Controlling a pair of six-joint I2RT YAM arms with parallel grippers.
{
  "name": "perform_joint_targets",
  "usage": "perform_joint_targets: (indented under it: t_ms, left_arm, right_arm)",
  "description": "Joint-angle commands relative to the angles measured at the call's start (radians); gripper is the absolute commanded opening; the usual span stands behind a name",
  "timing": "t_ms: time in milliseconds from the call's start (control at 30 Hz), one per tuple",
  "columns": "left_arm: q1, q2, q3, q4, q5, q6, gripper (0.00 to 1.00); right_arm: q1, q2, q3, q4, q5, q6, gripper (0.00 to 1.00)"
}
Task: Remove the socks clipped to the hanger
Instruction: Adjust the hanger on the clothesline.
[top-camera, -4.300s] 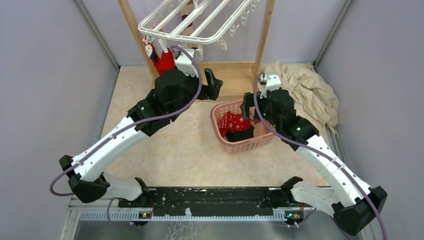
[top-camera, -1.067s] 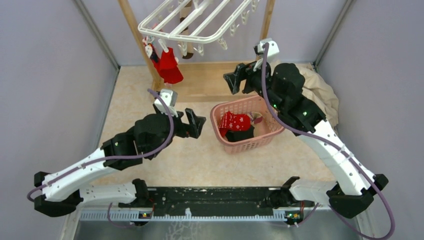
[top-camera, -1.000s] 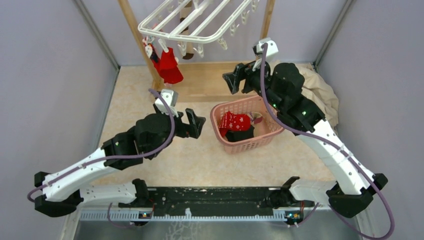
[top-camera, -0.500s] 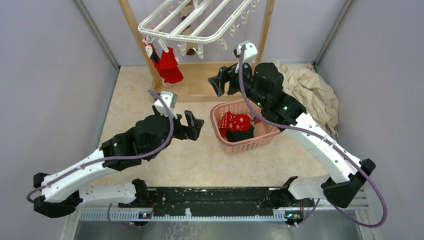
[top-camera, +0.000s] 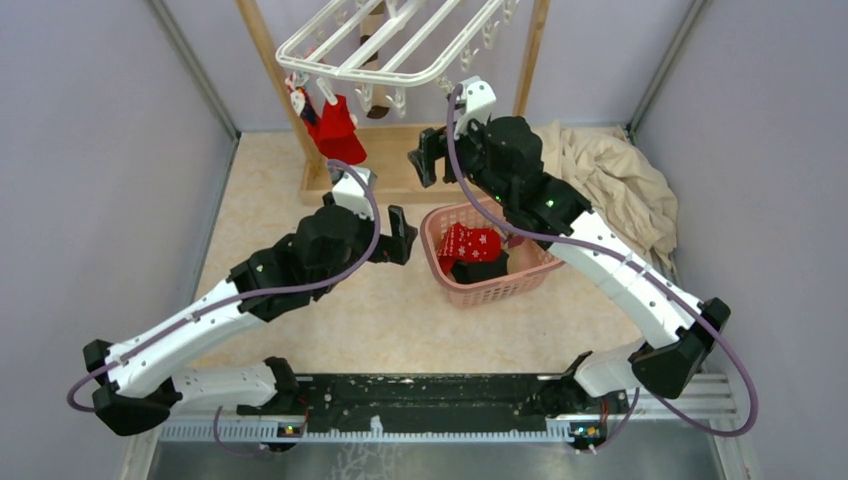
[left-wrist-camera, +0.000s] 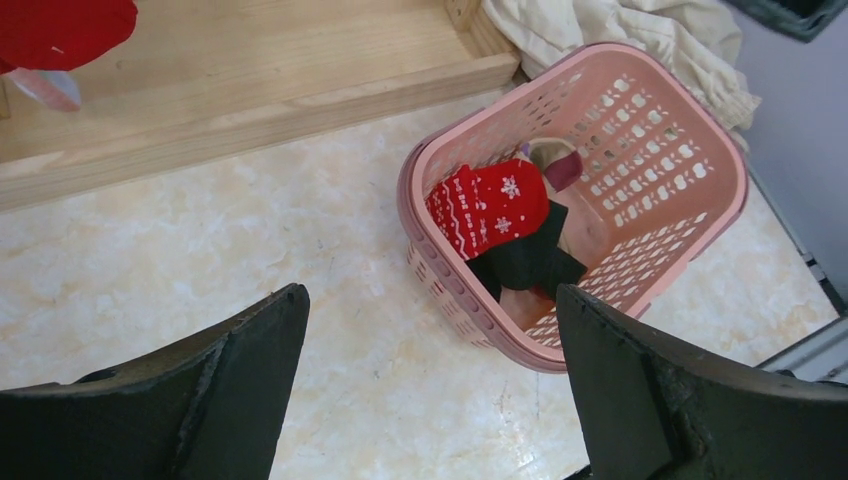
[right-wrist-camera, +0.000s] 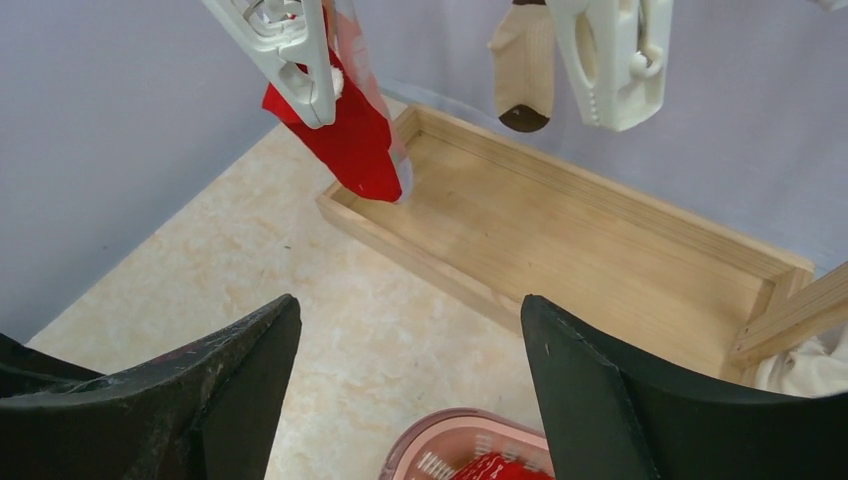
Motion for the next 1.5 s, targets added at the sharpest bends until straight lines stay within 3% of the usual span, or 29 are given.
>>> perform_joint_targets:
  t_ms: [0,200,533,733,1100,1467]
  left_arm:
    - [0.010,-0.055,-0.015,0.060,0.042,0.010,0.99]
    - [0.017,-0.067,-0.063,0.069,0.113,-0.005,0.99]
    - [0.018,-0.038,-0.097,0.148,0.296,-0.006,0.99]
    - [0.018,-0.014,-0.088,0.156,0.349,-0.013,0.99]
    - [0.018,-0.007,-0.065,0.172,0.300,-0.012,0.99]
    - [0.017,0.003,-0.015,0.187,0.247,0.010,0.99]
  right_arm:
    - [0.007,-0.019,0.040,-0.001,0.010,-0.018,0.83]
    - [0.003,-0.041,0.046,-0.077,0.155,0.054,0.98]
    - [-0.044,-0.072,0.117,-0.208,0.247,0.142,0.98]
    - [-0.051,0.004,0.284,-0.311,0.254,0.084,0.96]
    - [-0.040,-0.058,0.128,-0.158,0.279,-0.090,0.91]
    - [-0.040,-0.046,0.102,-0.079,0.211,-0.076,0.89]
